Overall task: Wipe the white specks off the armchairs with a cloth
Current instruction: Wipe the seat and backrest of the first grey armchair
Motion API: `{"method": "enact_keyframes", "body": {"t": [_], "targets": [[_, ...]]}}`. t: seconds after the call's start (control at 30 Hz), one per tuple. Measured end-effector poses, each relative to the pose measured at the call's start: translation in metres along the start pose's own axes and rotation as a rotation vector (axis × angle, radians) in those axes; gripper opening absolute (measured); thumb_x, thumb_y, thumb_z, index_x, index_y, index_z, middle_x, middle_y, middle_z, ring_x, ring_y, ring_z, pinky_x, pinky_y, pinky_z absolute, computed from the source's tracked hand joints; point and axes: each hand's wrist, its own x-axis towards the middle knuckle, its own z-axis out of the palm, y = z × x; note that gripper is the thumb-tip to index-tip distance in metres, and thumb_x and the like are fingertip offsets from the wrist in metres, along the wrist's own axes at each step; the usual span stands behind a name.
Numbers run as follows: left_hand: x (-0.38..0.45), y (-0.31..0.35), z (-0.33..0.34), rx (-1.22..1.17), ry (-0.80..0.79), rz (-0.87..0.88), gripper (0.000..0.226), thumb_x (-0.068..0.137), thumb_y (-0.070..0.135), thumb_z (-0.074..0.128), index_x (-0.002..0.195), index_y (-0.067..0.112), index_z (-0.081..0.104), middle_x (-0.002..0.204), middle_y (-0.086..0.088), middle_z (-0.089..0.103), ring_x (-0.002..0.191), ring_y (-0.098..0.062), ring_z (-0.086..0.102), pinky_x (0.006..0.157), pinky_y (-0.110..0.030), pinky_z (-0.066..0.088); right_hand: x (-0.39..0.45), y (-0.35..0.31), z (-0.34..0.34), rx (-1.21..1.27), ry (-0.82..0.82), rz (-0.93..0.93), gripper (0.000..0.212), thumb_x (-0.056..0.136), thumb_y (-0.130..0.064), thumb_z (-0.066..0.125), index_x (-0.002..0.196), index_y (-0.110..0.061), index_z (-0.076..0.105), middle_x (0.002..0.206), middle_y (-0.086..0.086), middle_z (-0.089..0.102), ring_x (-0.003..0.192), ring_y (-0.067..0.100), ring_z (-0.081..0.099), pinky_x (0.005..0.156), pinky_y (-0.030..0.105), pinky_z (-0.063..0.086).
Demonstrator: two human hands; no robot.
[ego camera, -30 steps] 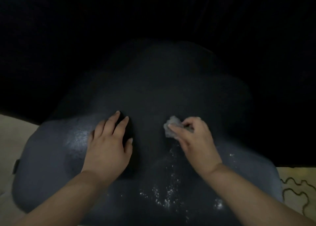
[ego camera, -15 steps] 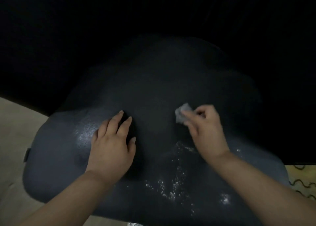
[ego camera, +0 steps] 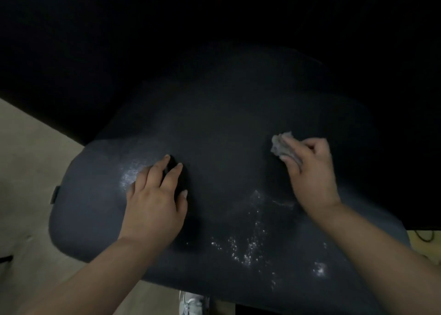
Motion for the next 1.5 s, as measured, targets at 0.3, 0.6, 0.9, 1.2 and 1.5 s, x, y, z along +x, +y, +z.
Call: {"method": "enact_keyframes", "body": {"t": [0.3, 0.6, 0.9, 1.2, 1.5], "targets": [[-0.017, 0.006, 0.004, -0.001, -0.058, -0.011, 0.057, 0.092, 0.037, 0.053, 0.145, 0.023, 0.039, 0.152, -0.001, 0.030, 0.138, -0.025, 0.023, 0.107, -0.050, 0.032, -0.078, -0.002, -0.016, -0.106, -0.231, -0.300, 0.047, 0.067, 0.001, 0.080, 0.109, -0.019, 0.072, 0.098, 0.015, 0.057, 0.082, 0.033, 0.056, 0.074, 0.038, 0.053], [-0.023, 0.011, 0.007, 0.008, -0.050, -0.043, 0.060, 0.092, 0.037, 0.052, 0.148, 0.025, 0.033, 0.156, -0.002, 0.022, 0.138, -0.028, 0.019, 0.110, -0.050, 0.028, -0.059, -0.038, 0.014, -0.021, -0.166, -0.155, 0.059, 0.078, -0.011, 0.074, 0.134, -0.010, 0.053, 0.109, 0.016, 0.050, 0.097, 0.033, 0.050, 0.089, 0.044, 0.047], [-0.052, 0.004, 0.023, -0.043, 0.018, -0.173, 0.059, 0.093, 0.035, 0.050, 0.149, 0.026, 0.031, 0.158, -0.002, 0.019, 0.141, -0.026, 0.014, 0.113, -0.049, 0.022, -0.046, -0.003, -0.002, -0.066, -0.074, -0.106, 0.050, 0.083, -0.005, 0.069, 0.131, -0.008, 0.056, 0.111, 0.020, 0.046, 0.101, 0.036, 0.048, 0.090, 0.049, 0.045], [-0.062, -0.022, 0.027, -0.037, 0.080, -0.174, 0.059, 0.091, 0.028, 0.054, 0.147, 0.023, 0.036, 0.155, -0.006, 0.026, 0.139, -0.030, 0.022, 0.110, -0.051, 0.027, -0.115, -0.029, 0.013, -0.082, -0.237, -0.434, 0.051, 0.073, -0.002, 0.077, 0.121, -0.013, 0.065, 0.102, 0.017, 0.054, 0.086, 0.035, 0.053, 0.073, 0.046, 0.051], [-0.077, -0.043, 0.032, -0.044, 0.122, -0.182, 0.062, 0.086, 0.031, 0.061, 0.144, 0.022, 0.041, 0.153, -0.007, 0.032, 0.136, -0.032, 0.029, 0.106, -0.052, 0.030, -0.109, -0.085, 0.050, -0.041, -0.151, -0.313, 0.047, 0.078, -0.010, 0.072, 0.123, -0.017, 0.062, 0.106, 0.015, 0.052, 0.089, 0.034, 0.049, 0.077, 0.044, 0.048]]}}
